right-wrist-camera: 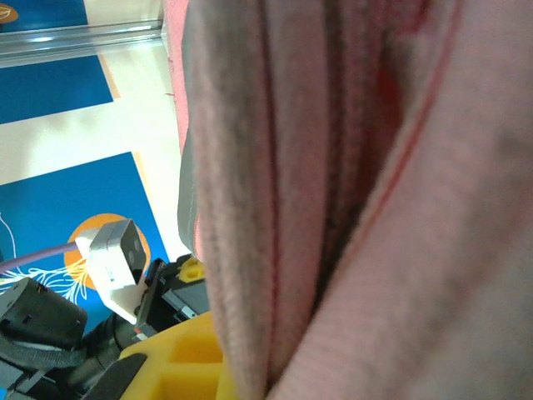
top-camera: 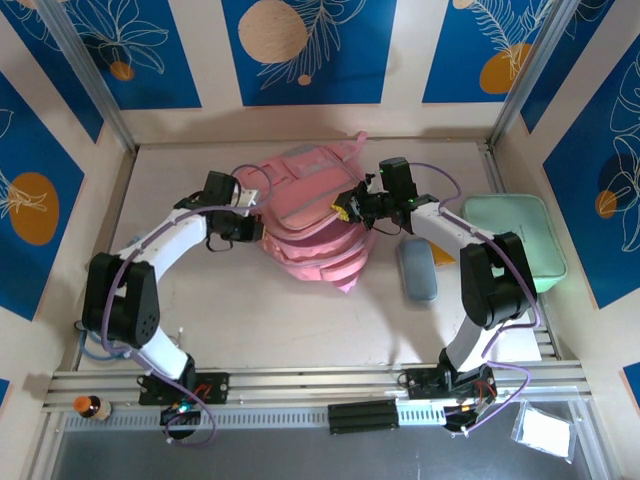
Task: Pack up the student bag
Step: Unzip the student bag at the top-center of the table.
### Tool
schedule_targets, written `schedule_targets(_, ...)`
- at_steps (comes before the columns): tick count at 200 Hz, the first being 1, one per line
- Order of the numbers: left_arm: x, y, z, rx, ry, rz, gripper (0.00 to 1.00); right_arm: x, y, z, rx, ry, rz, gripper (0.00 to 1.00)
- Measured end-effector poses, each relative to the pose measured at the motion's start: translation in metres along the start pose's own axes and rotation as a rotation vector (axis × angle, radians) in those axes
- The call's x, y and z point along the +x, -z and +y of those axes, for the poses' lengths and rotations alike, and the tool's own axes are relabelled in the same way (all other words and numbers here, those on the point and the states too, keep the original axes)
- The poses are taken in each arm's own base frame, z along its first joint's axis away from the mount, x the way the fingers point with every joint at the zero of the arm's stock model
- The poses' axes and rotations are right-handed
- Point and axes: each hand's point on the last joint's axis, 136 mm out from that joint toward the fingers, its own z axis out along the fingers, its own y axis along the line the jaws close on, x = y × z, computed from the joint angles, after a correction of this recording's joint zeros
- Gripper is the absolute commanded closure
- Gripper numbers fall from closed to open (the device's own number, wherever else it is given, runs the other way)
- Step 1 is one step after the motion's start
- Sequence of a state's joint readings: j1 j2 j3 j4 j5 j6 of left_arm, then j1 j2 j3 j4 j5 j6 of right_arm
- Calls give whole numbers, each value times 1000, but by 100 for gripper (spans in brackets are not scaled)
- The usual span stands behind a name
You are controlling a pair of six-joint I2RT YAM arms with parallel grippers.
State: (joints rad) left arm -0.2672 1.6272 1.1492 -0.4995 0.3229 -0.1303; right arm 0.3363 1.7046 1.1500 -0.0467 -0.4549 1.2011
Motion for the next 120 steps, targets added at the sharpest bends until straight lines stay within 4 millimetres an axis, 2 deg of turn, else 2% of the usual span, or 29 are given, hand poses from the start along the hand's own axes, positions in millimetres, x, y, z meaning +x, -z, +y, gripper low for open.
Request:
schedule_targets(26, -12, -6, 15, -52, -29, 1, 100, 0, 1, 0, -3, 6, 6, 89)
schedule_targets(61, -25, -11, 34, -126, -24, -12, 92, 1, 0, 0, -2, 9, 8, 89)
schedule_targets(73, -28, -11, 37, -145, -13, -23, 83, 3, -1, 1, -4, 14, 12, 89)
schedule_targets(95, -36, -7, 50, -213, 24, -64, 56, 7, -5, 2, -2, 22, 17, 89)
schedule_targets(120, -39, 9, 68, -297, 81, -135, 47, 12, -16, 0, 19, 24, 30, 90)
